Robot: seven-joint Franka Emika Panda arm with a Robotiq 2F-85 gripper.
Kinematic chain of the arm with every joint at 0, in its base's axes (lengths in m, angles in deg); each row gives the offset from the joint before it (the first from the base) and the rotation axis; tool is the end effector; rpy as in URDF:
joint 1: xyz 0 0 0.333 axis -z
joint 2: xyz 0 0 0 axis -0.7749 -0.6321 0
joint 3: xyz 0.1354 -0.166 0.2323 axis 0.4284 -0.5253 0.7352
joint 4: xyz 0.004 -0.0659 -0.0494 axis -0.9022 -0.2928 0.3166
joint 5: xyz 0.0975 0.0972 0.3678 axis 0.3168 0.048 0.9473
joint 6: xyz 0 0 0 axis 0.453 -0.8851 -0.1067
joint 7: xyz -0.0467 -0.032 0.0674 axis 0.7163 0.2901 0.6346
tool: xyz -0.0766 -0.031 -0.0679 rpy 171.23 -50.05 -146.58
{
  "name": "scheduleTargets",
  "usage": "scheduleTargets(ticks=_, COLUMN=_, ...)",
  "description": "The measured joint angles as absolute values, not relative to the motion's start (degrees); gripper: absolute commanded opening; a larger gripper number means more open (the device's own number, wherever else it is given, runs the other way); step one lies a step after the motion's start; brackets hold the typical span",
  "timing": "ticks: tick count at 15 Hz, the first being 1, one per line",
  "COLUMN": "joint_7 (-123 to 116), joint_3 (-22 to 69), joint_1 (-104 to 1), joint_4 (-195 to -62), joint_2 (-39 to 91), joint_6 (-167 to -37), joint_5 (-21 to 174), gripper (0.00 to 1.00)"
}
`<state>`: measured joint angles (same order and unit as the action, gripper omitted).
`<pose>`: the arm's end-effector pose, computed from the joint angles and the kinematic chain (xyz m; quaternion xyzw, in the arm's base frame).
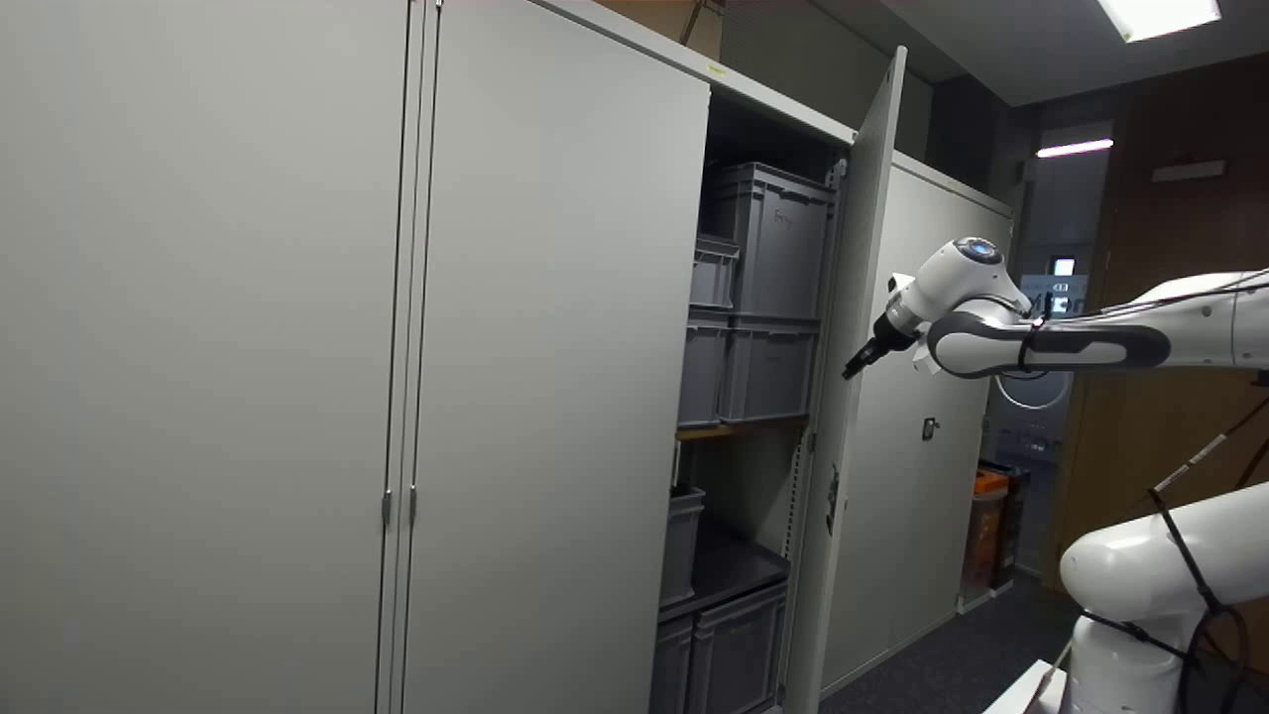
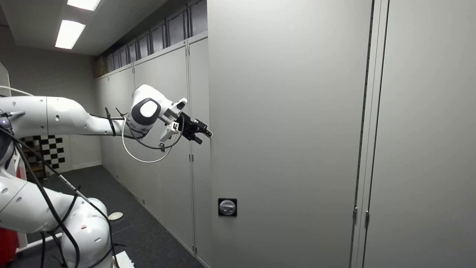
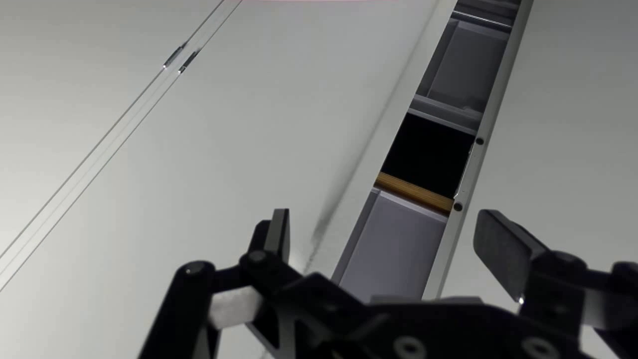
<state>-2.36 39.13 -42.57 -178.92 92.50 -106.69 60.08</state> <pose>0.3413 0.0410 0.6465 0.8969 0.0727 0.3816 0.2112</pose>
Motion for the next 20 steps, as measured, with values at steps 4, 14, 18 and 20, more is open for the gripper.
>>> scheduleTargets(ticks=4, joint_7=-2.4, joint_3=38.4, joint_1=-42.6, joint_4=-183.5, joint_2=97.2, joint_6=-105.6, joint_5=60.1, gripper=1.0)
scheduleTargets(ticks=14, joint_7=-2.4, joint_3=36.6, joint_1=-42.5, joint_4=-191.3, joint_2=109.0, joint_6=-99.3, joint_5=60.0, gripper=1.0)
scheduleTargets(ticks=18, joint_7=-2.4, joint_3=35.4, joint_1=-41.0, joint_4=-192.4, joint_2=111.0, joint_6=-99.4, joint_5=59.8, gripper=1.0)
scheduleTargets(ticks=20, joint_7=-2.5, joint_3=34.9, joint_1=-39.7, joint_4=-192.4, joint_2=111.1, joint_6=-99.6, joint_5=59.7, gripper=1.0)
